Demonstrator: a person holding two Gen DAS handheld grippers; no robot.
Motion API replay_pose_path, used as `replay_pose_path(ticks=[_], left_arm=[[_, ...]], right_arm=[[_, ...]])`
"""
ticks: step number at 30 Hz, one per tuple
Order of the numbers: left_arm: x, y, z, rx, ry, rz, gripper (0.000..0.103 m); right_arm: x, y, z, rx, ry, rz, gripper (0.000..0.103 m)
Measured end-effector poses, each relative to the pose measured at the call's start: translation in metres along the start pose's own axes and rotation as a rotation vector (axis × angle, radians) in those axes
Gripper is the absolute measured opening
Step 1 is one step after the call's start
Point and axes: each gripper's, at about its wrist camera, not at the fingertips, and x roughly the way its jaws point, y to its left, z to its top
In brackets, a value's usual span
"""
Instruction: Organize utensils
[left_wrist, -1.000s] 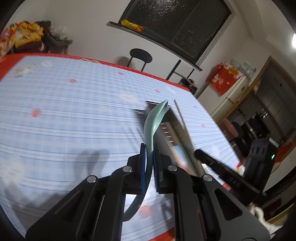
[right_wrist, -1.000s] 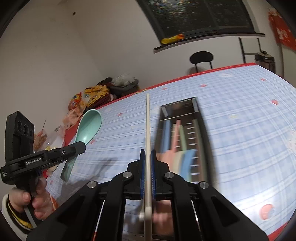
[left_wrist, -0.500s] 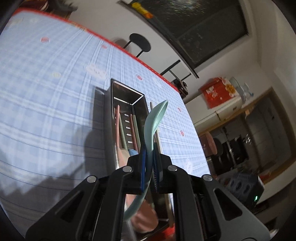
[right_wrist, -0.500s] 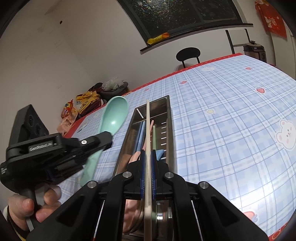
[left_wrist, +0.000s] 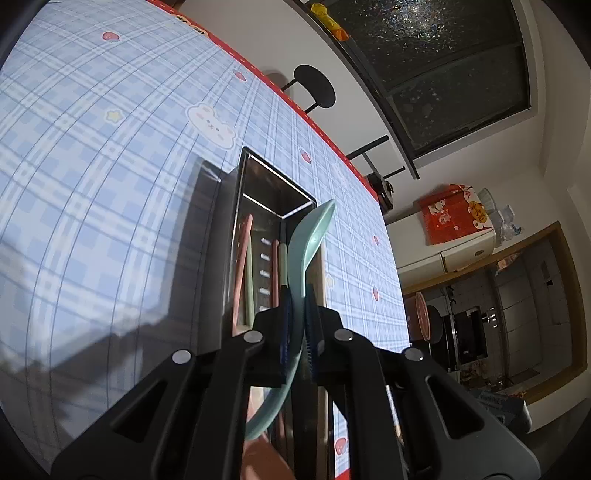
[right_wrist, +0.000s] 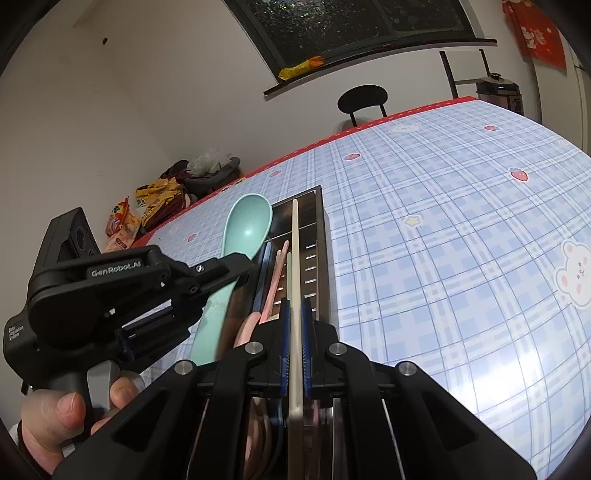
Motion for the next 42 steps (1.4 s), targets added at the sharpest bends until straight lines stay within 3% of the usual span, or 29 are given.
replay_pose_path(ticks=[4, 6, 13, 20, 24, 28, 33, 42], left_arm=[[0.009, -0.001, 0.007, -0.003, -0.003, 0.009, 0.012], [0.011, -0.001, 0.008, -0.008, 0.004, 0.011, 0.025], [-0.003, -0.005, 0.012, 0.02, -0.017, 0.005, 0.04], [-0.048, -0.025, 0.017, 0.157, -0.11, 0.057, 0.059], [-0.081, -0.037, 0.019, 0.28, -0.188, 0.144, 0.073], [-0.11, -0.045, 0.019, 0.39, -0.253, 0.229, 0.083], [-0.148, -0.058, 0.013, 0.54, -0.334, 0.295, 0.097], [-0.212, -0.083, -0.019, 0.788, -0.433, 0.36, 0.097]], right_arm=[[0.004, 0.0, 0.001, 0.0, 0.01, -0.01, 0.006], [0.006, -0.001, 0.002, 0.003, 0.016, -0.013, 0.007], [0.001, 0.002, 0.004, -0.003, 0.013, -0.024, 0.009], [-0.021, 0.015, 0.009, -0.061, -0.029, -0.089, 0.052], [-0.035, 0.029, 0.015, -0.146, -0.042, -0.12, 0.08], [-0.049, 0.052, 0.02, -0.263, -0.055, -0.171, 0.096], [-0.071, 0.067, 0.026, -0.283, -0.083, -0.183, 0.097], [-0.123, 0.087, 0.027, -0.294, -0.193, -0.283, 0.097]])
